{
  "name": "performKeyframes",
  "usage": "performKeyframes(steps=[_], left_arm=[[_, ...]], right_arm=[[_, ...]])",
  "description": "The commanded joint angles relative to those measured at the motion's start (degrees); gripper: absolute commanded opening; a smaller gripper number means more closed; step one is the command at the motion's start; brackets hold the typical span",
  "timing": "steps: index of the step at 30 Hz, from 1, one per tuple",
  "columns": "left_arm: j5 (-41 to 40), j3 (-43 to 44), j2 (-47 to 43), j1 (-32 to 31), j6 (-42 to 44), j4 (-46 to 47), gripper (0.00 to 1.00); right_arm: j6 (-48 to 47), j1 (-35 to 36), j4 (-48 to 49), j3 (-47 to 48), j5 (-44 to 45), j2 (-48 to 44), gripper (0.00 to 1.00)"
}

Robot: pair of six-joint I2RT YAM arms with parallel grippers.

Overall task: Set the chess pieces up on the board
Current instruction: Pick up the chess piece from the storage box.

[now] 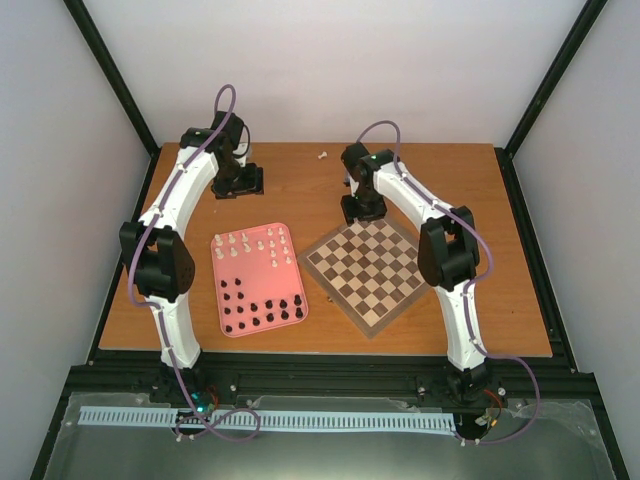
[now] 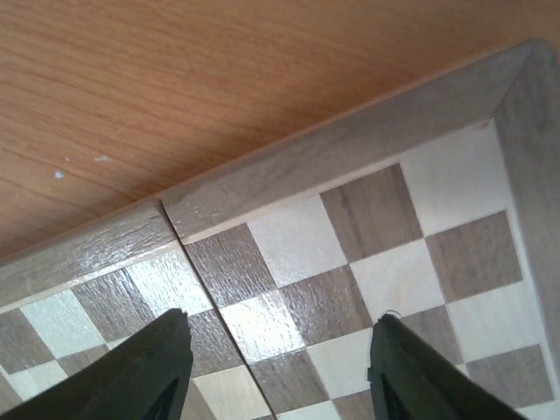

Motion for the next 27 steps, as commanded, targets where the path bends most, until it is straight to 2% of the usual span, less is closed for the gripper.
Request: performKeyframes(steps=[1, 9, 12, 13, 15, 16, 20, 27], left_arm=[[0.3, 0.4, -0.1, 0.5, 0.7, 0.3, 0.76], [1.5, 0.6, 0.8, 0.5, 0.6, 0.7, 0.75], [0.8, 0.4, 1.7, 0.4, 1.1, 0.7, 0.75], [0.7, 0.2, 2.0, 0.3, 1.0, 0.6, 0.71], [0.9, -1.6, 2.0, 0.3, 0.2, 1.2, 0.58], [0.9, -3.8, 1.4, 0.3, -0.6, 2.1, 0.57], [-0.1, -12.5, -2.1, 0.3, -3.9, 7.5, 0.57], [-1.4, -18.7, -2.5, 0.4, -5.8, 9.5, 0.56]], right_arm=[[-0.3, -0.6, -0.9, 3.5, 0.6, 0.2, 0.64], [0.0, -1.6, -2.0, 11.8, 1.5, 3.7, 0.86], [0.4, -2.1, -1.3, 11.9, 1.5, 3.3, 0.86], [0.5, -2.2, -1.3, 11.8, 1.4, 3.2, 0.86], [0.4, -2.4, -1.2, 11.8, 1.6, 2.9, 0.86], [0.4, -2.4, -1.3, 11.7, 1.7, 2.7, 0.86], [0.1, -2.5, -0.9, 9.8, 1.9, 1.9, 0.86], [-0.1, -2.5, 0.6, 4.6, 0.7, 0.1, 0.86]])
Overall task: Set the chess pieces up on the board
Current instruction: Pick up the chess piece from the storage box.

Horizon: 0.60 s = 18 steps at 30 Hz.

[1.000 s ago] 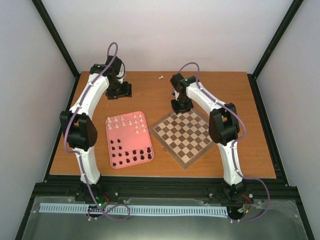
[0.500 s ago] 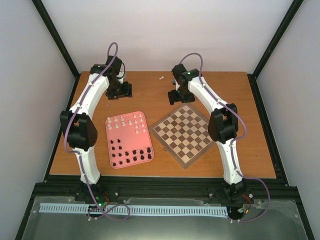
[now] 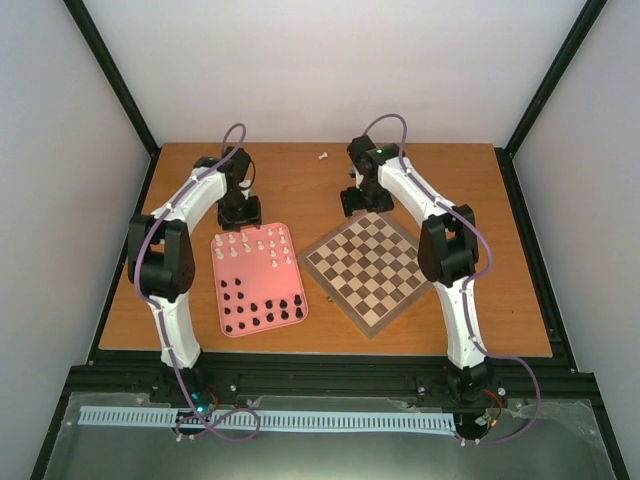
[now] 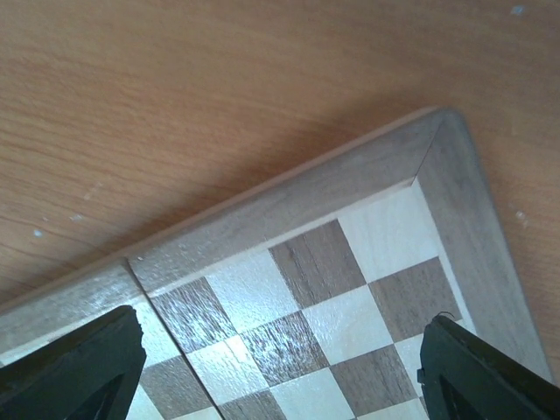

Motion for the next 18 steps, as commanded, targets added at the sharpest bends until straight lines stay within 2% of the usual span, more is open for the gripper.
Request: performKeyframes(steps=[1, 8, 12, 18], left_arm=[[-1.2, -2.0, -2.8, 0.4, -2.3, 3.4, 0.56], [-1.5, -2.6, -3.9, -0.2, -0.6, 3.3, 0.48], [-4.0, -1.0, -4.2, -3.4, 1.9, 1.5, 0.48], [-2.4, -2.4, -2.8, -5.3, 1.5, 2.1, 0.47]], right_arm=[[0.1, -0.1, 0.6, -2.2, -0.6, -2.3, 0.86], [-0.2, -0.1, 1.0, -3.9, -0.5, -2.8, 0.85], [-0.3, -0.1, 1.3, -4.6, -0.6, -2.9, 0.85], [-0.2, -0.1, 1.1, -4.7, -0.5, -2.7, 0.85]])
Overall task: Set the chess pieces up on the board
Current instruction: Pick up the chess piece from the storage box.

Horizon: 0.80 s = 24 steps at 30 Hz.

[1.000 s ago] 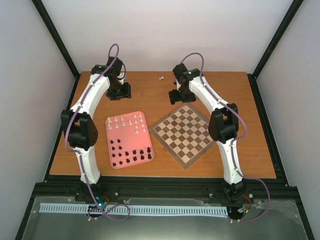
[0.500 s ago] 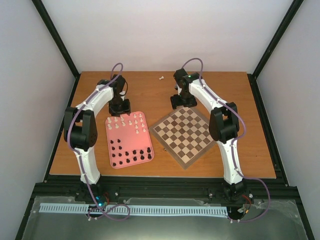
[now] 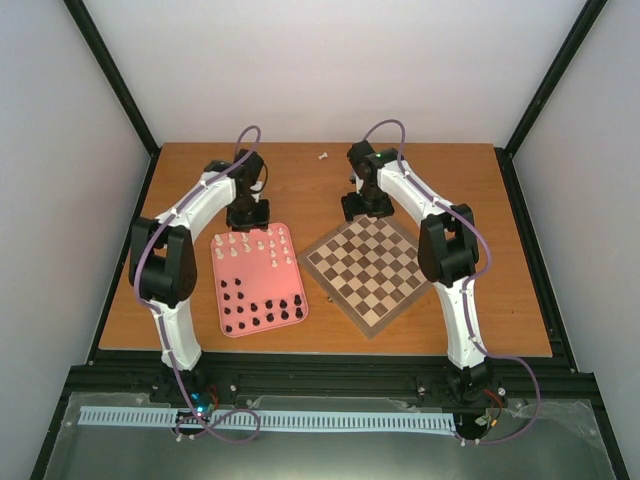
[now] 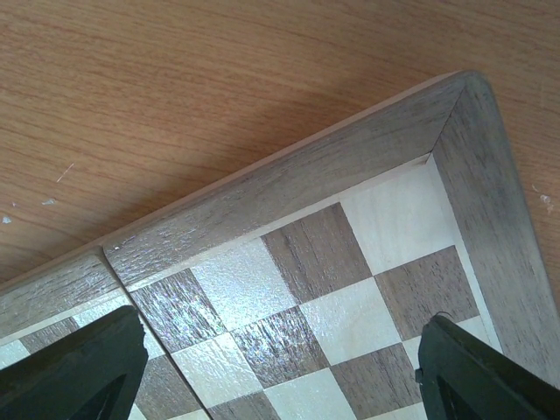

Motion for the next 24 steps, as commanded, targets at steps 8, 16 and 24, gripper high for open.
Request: performKeyframes(steps=[8, 16, 24], left_arm=[[-0.3, -3.4, 0.7, -2.4, 1.1, 1.9, 0.46], [0.5, -5.2, 2.5, -2.4, 1.4, 3.8, 0.43], [0.0, -4.7, 4.6, -1.9, 1.5, 4.4, 0.4]], right_arm=[[0.1, -0.1, 0.5, -1.7, 0.1, -3.6, 0.85], [0.5, -0.1, 1.3, -4.0, 0.1, -4.7, 0.85], [0.5, -0.1, 1.3, -4.5, 0.0, -4.9, 0.85]])
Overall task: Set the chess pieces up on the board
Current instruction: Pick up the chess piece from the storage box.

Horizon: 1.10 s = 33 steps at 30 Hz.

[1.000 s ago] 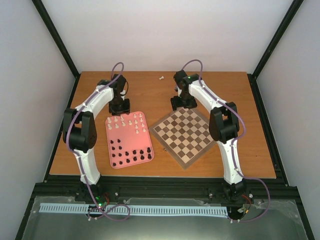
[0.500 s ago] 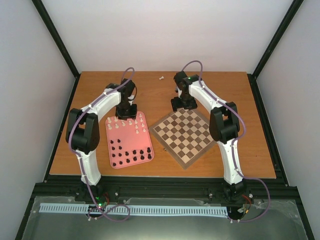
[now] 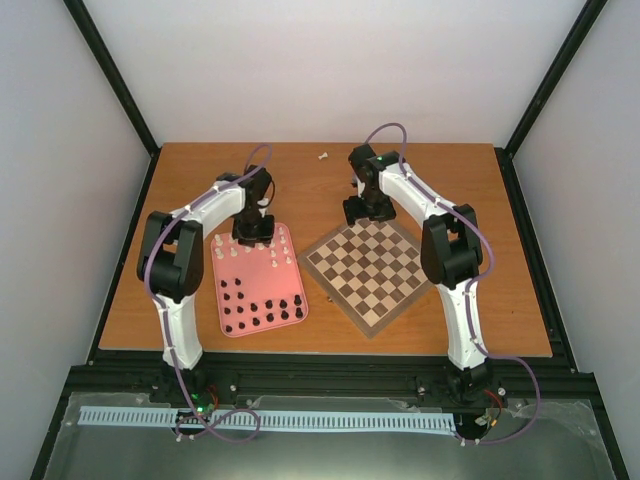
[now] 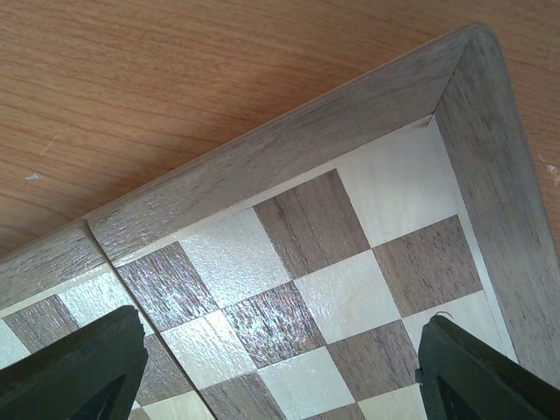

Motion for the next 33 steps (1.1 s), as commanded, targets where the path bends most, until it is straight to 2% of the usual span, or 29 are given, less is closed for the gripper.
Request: performKeyframes(steps=[1, 12, 16, 33], left_arm=[[-0.2, 0.6, 1.9, 0.6, 1.0, 1.3, 0.4], [-0.3, 0.3, 3.2, 1.7, 1.4, 2.0, 0.35], [-0.1, 1.1, 3.9, 1.8, 1.5, 2.0, 0.28], [-0.6, 4.2, 6.9, 2.1, 2.1, 0.9, 0.1]], right_arm=[[0.4, -0.1, 0.2, -0.5, 0.0, -2.8, 0.85], [0.2, -0.1, 0.2, -0.7, 0.2, -2.7, 0.85], [0.1, -0.1, 0.2, -0.6, 0.1, -2.5, 0.85], [-0.2, -0.1, 0.1, -0.4, 0.1, -2.1, 0.85]])
